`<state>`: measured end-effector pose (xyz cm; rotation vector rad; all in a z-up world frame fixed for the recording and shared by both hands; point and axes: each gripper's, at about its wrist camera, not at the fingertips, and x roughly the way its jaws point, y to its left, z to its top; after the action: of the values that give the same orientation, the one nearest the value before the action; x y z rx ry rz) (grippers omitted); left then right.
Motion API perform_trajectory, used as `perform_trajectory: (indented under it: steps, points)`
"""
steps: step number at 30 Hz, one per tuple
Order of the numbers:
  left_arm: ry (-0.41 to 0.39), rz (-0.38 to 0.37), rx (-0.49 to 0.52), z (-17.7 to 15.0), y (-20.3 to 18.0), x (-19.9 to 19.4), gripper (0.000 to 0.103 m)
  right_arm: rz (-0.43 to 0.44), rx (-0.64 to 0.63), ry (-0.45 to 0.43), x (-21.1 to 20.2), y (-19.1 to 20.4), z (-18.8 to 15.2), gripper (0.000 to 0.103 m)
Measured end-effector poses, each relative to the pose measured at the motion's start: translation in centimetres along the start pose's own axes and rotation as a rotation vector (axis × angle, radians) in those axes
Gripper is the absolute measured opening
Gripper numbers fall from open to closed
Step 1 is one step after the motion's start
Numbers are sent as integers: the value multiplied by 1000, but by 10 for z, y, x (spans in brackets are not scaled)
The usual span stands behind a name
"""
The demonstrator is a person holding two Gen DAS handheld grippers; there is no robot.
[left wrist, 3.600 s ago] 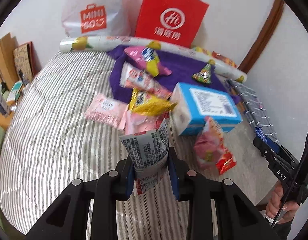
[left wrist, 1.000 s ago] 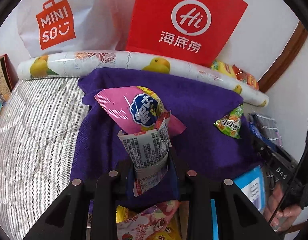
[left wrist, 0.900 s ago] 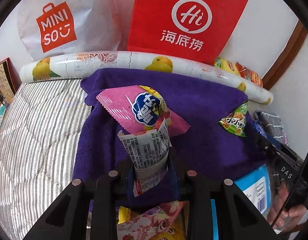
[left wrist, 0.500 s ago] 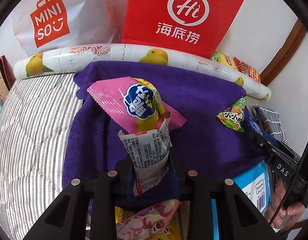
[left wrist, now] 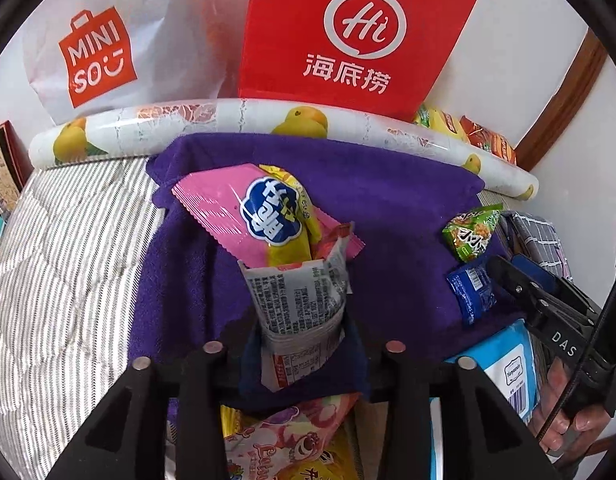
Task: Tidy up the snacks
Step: 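Open both tools to drop the packets onto the towel and withdraw, then grasp the red-gold packet with the right tool while the left tool grasps the pale pink packet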
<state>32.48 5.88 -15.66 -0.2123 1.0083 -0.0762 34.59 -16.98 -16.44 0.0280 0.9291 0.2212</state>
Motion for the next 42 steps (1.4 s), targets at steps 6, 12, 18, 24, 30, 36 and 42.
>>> perform_trajectory:
  steps: [6, 12, 18, 24, 30, 36, 42]
  points:
    - [-70, -22, 20, -1, -8, -16, 66, 35, 0, -48, -11, 4, 1, 64]
    - [-88, -18, 41, -2, -15, -20, 66, 90, 11, -102, -19, 9, 1, 69]
    - [-96, -42, 48, -1, -18, -29, 66, 119, 24, -112, -29, 14, -4, 69]
    - [-138, -26, 90, -4, -26, -44, 66, 63, 27, -70, -58, 15, -24, 69]
    - [-169, 24, 158, -18, -35, -65, 66, 40, 49, -63, -107, 14, -53, 70]
    - [-167, -23, 212, -51, -33, -98, 66, 22, 66, -28, -132, 19, -88, 78]
    - [-133, -114, 168, -88, -19, -116, 73, 72, 98, 47, -125, 30, -125, 78]
